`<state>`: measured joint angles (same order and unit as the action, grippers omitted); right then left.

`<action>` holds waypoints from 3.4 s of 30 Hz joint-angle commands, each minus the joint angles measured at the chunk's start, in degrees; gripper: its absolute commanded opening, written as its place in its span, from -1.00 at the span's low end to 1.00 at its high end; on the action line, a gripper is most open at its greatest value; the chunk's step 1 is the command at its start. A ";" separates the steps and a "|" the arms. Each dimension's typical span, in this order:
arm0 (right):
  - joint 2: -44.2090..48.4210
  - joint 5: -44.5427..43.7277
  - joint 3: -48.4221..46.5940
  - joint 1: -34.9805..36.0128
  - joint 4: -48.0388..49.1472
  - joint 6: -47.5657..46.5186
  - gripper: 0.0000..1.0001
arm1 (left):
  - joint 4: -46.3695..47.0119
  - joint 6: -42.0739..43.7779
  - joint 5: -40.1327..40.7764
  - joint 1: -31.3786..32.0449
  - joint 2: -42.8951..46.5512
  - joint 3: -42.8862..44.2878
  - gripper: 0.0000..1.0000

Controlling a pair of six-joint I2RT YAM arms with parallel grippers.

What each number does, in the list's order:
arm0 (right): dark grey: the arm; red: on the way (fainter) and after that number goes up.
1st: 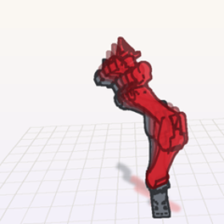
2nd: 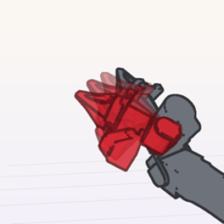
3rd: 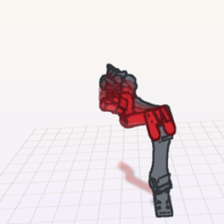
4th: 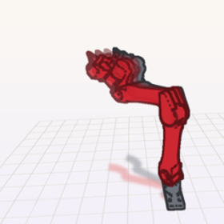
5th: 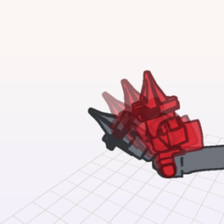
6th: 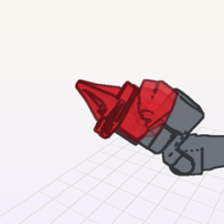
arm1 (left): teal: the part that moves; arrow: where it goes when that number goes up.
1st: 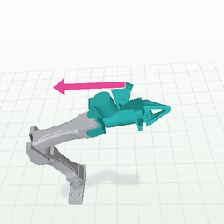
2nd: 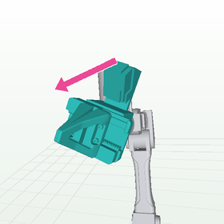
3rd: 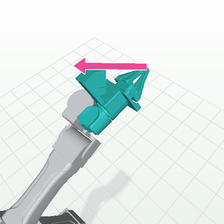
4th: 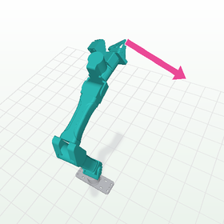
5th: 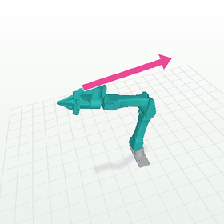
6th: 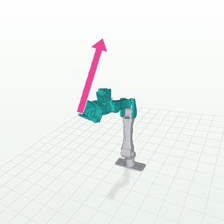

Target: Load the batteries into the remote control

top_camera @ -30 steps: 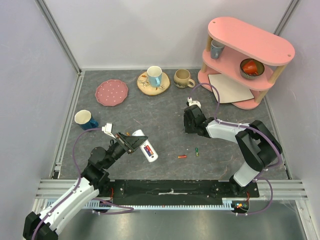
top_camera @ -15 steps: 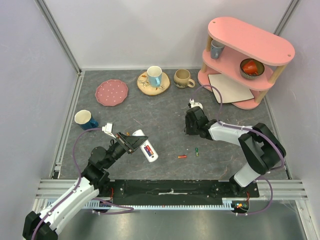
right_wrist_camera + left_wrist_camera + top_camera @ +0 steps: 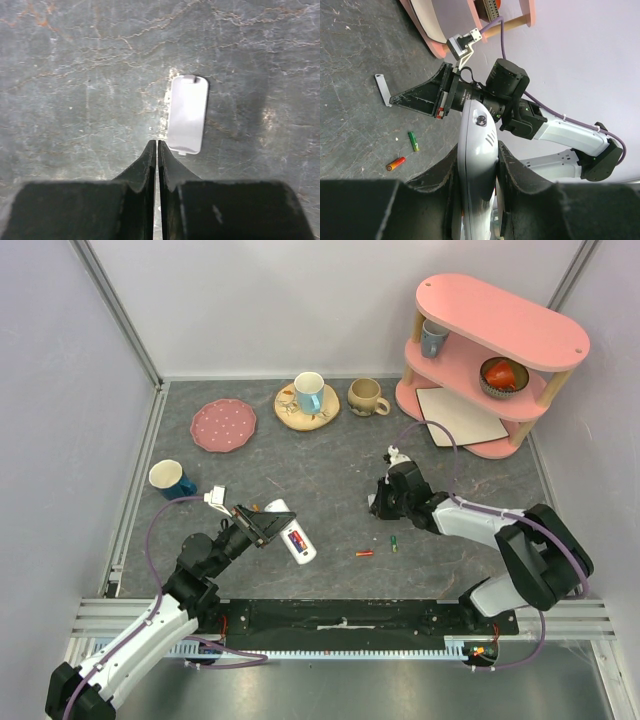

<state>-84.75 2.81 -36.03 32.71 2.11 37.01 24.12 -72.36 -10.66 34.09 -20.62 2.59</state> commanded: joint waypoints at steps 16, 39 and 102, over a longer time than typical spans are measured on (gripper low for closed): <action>0.03 -4.47 -7.38 -0.45 -6.32 -8.36 0.18 | 3.13 1.08 -0.95 -0.25 -0.47 -6.28 -0.96; -3.14 -4.48 -9.58 0.34 -5.80 -9.16 0.19 | 4.00 1.25 -0.59 -0.25 -2.23 -6.63 -0.96; -6.92 -9.31 -6.86 1.66 -7.38 -6.69 -0.59 | 4.45 0.73 -1.03 -0.25 -2.40 -7.16 -0.96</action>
<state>-91.79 -5.96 -44.34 34.37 -3.88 30.41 24.60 -72.36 -10.85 34.09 -22.90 2.59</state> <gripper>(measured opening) 0.247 0.333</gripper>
